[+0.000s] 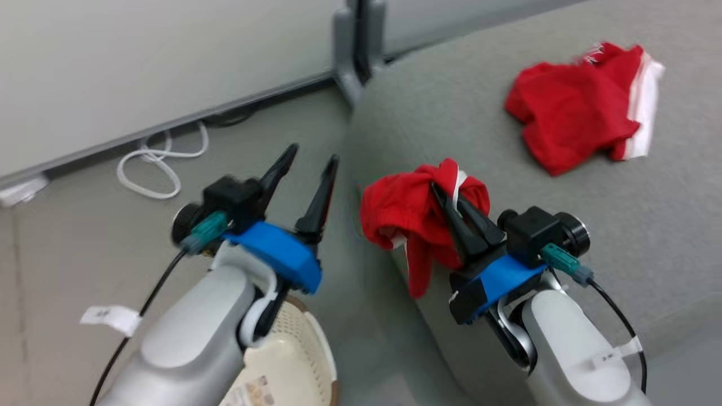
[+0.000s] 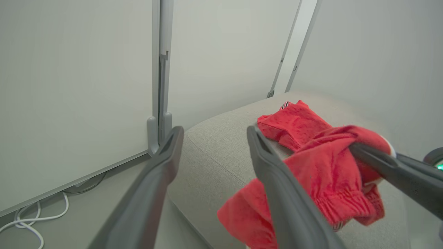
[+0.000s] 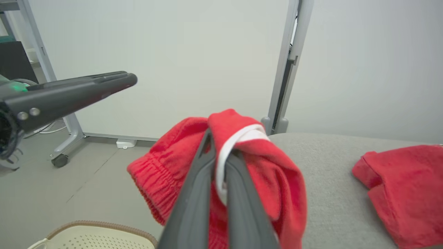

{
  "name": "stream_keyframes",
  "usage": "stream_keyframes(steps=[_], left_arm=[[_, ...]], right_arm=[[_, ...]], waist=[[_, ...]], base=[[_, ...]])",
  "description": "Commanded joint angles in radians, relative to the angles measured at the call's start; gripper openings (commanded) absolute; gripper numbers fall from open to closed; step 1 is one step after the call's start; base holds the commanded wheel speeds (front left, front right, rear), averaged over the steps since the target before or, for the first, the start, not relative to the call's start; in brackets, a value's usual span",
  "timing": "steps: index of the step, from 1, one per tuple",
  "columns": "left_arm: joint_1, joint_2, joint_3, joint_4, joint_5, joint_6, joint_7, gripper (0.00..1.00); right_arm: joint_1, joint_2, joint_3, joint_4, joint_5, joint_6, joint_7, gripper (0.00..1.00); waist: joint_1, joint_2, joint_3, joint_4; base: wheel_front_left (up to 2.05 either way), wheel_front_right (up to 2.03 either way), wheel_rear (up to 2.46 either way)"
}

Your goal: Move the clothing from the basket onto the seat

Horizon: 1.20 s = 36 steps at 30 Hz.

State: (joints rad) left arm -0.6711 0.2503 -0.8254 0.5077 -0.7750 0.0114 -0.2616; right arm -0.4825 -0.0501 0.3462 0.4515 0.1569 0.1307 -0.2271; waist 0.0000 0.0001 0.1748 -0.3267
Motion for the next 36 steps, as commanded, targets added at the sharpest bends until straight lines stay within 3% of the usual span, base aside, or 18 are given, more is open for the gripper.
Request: stream_keyframes(steps=[1, 10, 18, 24, 29, 36], left_arm=[[0.036, 0.016, 0.03, -0.022, 0.02, 0.006, -0.005, 1.0], [0.297, 0.093, 0.268, -0.211, 0.18, 0.034, -0.005, 1.0], [0.425, 0.07, 0.374, -0.295, 0.265, 0.002, -0.005, 1.0], [0.458, 0.059, 0.415, -0.3, 0.311, -0.029, -0.005, 1.0], [0.459, 0.049, 0.437, -0.295, 0.335, -0.045, -0.005, 1.0], [0.453, 0.074, 0.462, -0.318, 0.364, -0.048, -0.005, 1.0]], right_arm=[[0.023, -0.001, -0.005, -0.03, -0.011, 0.0, 0.006, 0.0], [0.147, -0.001, -0.055, -0.264, -0.041, 0.0, 0.083, 0.0], [0.296, 0.0, -0.182, -0.432, -0.056, 0.0, 0.113, 0.0], [0.348, 0.0, -0.213, -0.498, -0.048, 0.0, 0.125, 0.0], [0.308, 0.0, -0.207, -0.496, -0.037, 0.0, 0.149, 0.0], [0.06, -0.035, -0.258, -0.468, -0.005, 0.0, 0.199, 0.0]], waist=[[0.0, -0.0001, -0.016, -0.043], [0.0, -0.0001, 0.018, -0.22], [0.0, -0.0001, 0.058, -0.238], [0.0, -0.0001, 0.072, -0.24], [0.0, -0.0001, 0.084, -0.24], [0.0, -0.0001, 0.155, -0.244]], base=[[0.0, 0.0, 0.0], [0.0, 0.0, 0.0], [0.0, 0.0, 0.0], [0.0, 0.0, 0.0], [0.0, 0.0, 0.0], [0.0, 0.0, 0.0]])
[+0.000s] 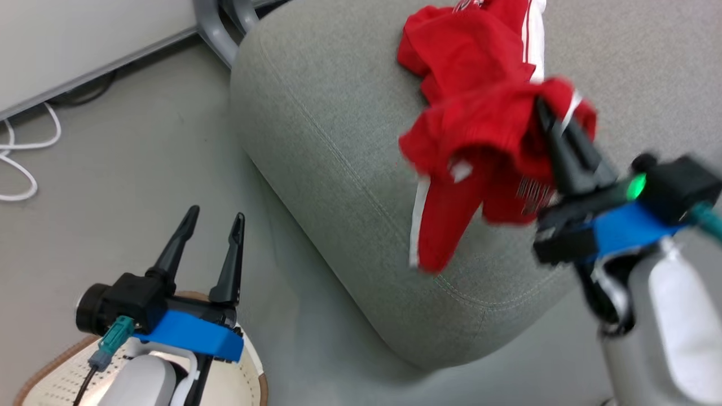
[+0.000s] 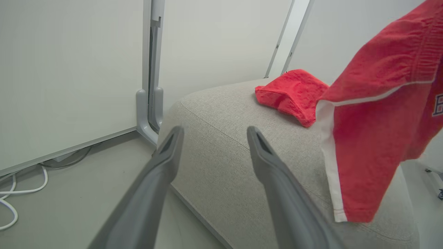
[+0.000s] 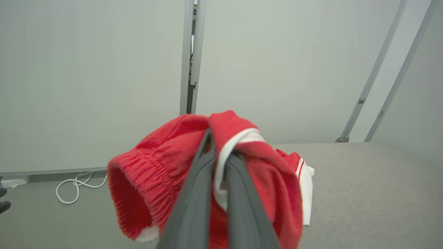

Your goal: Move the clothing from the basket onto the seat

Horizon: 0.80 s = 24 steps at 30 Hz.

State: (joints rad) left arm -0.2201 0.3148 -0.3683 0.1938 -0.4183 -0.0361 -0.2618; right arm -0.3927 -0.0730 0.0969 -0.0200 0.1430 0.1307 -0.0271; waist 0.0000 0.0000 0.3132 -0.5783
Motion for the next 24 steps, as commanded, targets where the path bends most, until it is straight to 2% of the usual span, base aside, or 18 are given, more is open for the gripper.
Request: stream_keyframes(steps=[1, 6, 7, 11, 14, 18, 24], left_arm=[[0.001, 0.017, 0.009, -0.011, 0.01, 0.001, -0.005, 1.0], [0.002, 0.076, 0.032, -0.086, 0.031, 0.024, 0.021, 1.0], [0.002, 0.076, 0.032, -0.086, 0.031, 0.024, 0.021, 1.0], [0.006, 0.131, 0.053, -0.176, 0.052, 0.044, 0.057, 1.0], [0.005, 0.163, 0.06, -0.246, 0.061, 0.048, 0.085, 1.0], [-0.008, 0.189, 0.062, -0.318, 0.072, 0.049, 0.108, 1.0], [-0.024, 0.207, 0.065, -0.381, 0.085, 0.057, 0.126, 1.0]], right_arm=[[-0.081, -0.025, -0.019, 0.018, 0.018, 0.0, 0.006, 0.0], [-0.332, -0.095, -0.066, 0.132, 0.077, 0.0, 0.017, 0.0], [-0.332, -0.095, -0.066, 0.132, 0.077, 0.0, 0.017, 0.0], [-0.509, -0.129, -0.142, 0.237, 0.132, 0.0, -0.01, 0.0], [-0.614, -0.165, -0.215, 0.32, 0.12, 0.0, -0.04, 0.0], [-0.697, -0.182, -0.286, 0.443, 0.093, 0.0, -0.083, 0.0], [-0.725, -0.196, -0.311, 0.649, 0.036, 0.0, -0.133, 0.0]], waist=[[0.0, 0.0, 0.031, 0.007], [0.0, 0.0, 0.136, 0.004], [0.0, 0.0, 0.136, 0.004], [0.0, 0.0, 0.229, 0.024], [0.0, 0.0, 0.29, 0.047], [0.0, 0.0, 0.351, 0.077], [0.0, 0.0, 0.402, 0.116]], base=[[0.0, 0.0, 0.0], [0.0, 0.0, 0.0], [0.0, 0.0, 0.0], [0.0, 0.0, 0.0], [0.0, 0.0, 0.0], [0.0, 0.0, 0.0], [0.0, 0.0, 0.0]])
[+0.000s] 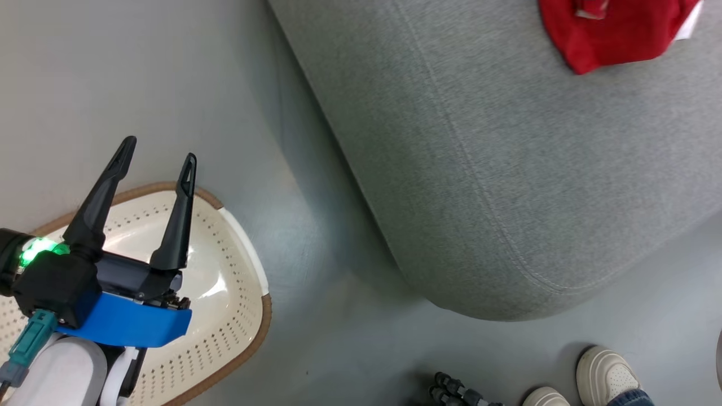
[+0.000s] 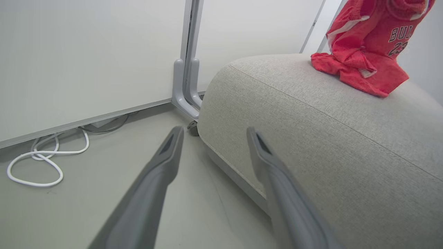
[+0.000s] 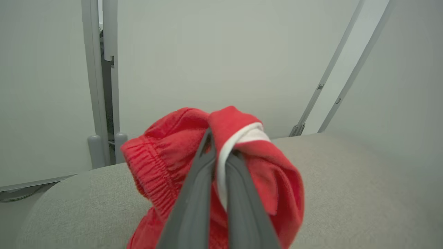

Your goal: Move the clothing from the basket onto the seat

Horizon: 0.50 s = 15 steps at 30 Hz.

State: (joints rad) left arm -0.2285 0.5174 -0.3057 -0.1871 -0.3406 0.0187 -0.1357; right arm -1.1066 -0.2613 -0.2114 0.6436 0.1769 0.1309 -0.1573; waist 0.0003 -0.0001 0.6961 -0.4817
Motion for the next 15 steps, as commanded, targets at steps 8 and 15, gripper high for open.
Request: stream_keyframes(steps=[8, 15], left_arm=[[0.002, -0.001, 0.002, 0.002, -0.007, 0.009, -0.012, 1.0], [-0.001, -0.054, -0.021, 0.079, -0.032, 0.0, -0.067, 1.0]], right_arm=[[0.023, -0.013, -0.02, 0.248, -0.103, 0.0, -0.029, 1.0], [0.075, -0.022, 0.039, 0.3, -0.147, 0.0, -0.084, 1.0]], waist=[[-0.0003, 0.0001, 0.006, 0.042], [-0.0003, 0.0001, -0.102, 0.063]], base=[[0.0, 0.0, 0.0], [0.0, 0.0, 0.0]])
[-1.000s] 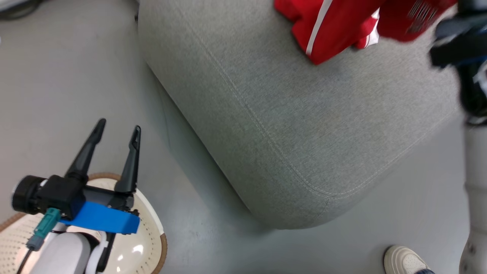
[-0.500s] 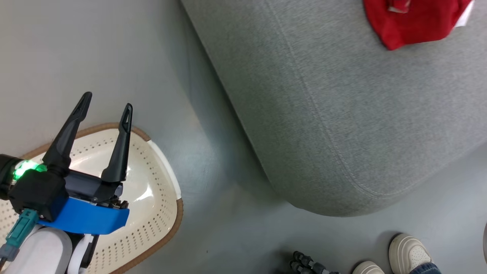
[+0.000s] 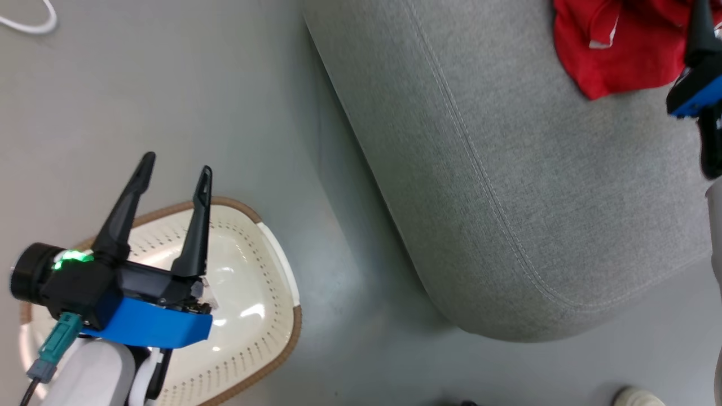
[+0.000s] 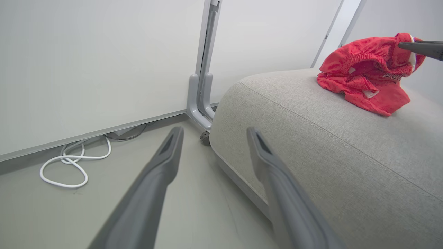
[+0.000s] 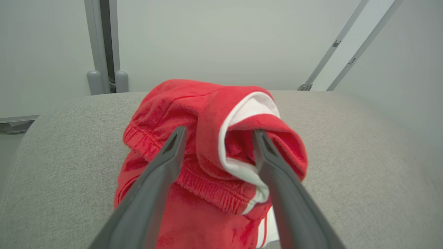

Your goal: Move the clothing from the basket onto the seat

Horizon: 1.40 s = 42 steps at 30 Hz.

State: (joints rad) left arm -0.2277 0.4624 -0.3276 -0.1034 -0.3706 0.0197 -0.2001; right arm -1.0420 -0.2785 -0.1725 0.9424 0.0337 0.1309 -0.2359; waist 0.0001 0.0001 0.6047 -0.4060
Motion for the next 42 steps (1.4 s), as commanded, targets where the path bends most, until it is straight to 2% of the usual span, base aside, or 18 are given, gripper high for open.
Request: stream_keyframes(steps=[1, 7, 11, 15, 18, 25, 30, 32, 42], left_arm=[[0.0, -0.011, -0.002, 0.013, -0.008, -0.003, -0.013, 1.0], [0.028, -0.097, -0.008, 0.128, -0.043, -0.011, -0.057, 1.0], [0.054, -0.154, 0.018, 0.196, -0.06, -0.01, -0.065, 1.0], [0.086, -0.211, 0.068, 0.232, -0.053, -0.01, -0.065, 1.0], [0.12, -0.245, 0.105, 0.25, -0.041, -0.025, -0.066, 1.0], [0.194, -0.313, 0.205, 0.281, -0.008, -0.045, -0.066, 1.0], [0.247, -0.349, 0.279, 0.305, 0.017, -0.065, -0.066, 1.0], [0.26, -0.357, 0.295, 0.314, 0.024, -0.072, -0.065, 1.0], [0.29, -0.375, 0.346, 0.364, 0.055, -0.1, -0.066, 1.0]], right_arm=[[0.027, -0.006, 0.008, 0.003, -0.005, 0.0, -0.007, 1.0], [0.16, -0.002, 0.07, -0.022, 0.016, 0.0, -0.018, 1.0], [0.281, 0.006, 0.117, -0.09, 0.047, 0.0, -0.02, 1.0], [0.419, 0.016, 0.151, -0.199, 0.073, 0.0, -0.013, 1.0], [0.512, 0.024, 0.159, -0.295, 0.073, 0.0, 0.008, 1.0], [0.729, 0.084, 0.149, -0.566, 0.05, 0.0, 0.064, 1.0], [0.889, 0.145, 0.134, -0.747, 0.037, 0.0, 0.124, 1.0], [0.93, 0.164, 0.126, -0.781, 0.033, 0.0, 0.137, 1.0], [1.028, 0.217, 0.11, -0.831, 0.031, 0.0, 0.161, 1.0]], waist=[[-0.0001, -0.0001, -0.035, -0.006], [-0.0001, -0.0001, -0.191, 0.041], [-0.0001, -0.0001, -0.295, 0.086], [-0.0001, -0.0001, -0.387, 0.136], [-0.0001, -0.0001, -0.443, 0.169], [-0.0001, -0.0001, -0.529, 0.26], [-0.0001, -0.0001, -0.574, 0.345], [-0.0001, -0.0001, -0.586, 0.365], [-0.0001, -0.0001, -0.611, 0.402]], base=[[0.0, 0.0, 0.0], [0.0, 0.0, 0.0], [0.0, 0.0, 0.0], [0.0, 0.0, 0.0], [0.0, 0.0, 0.0], [0.0, 0.0, 0.0], [0.0, 0.0, 0.0], [0.0, 0.0, 0.0], [0.0, 0.0, 0.0]])
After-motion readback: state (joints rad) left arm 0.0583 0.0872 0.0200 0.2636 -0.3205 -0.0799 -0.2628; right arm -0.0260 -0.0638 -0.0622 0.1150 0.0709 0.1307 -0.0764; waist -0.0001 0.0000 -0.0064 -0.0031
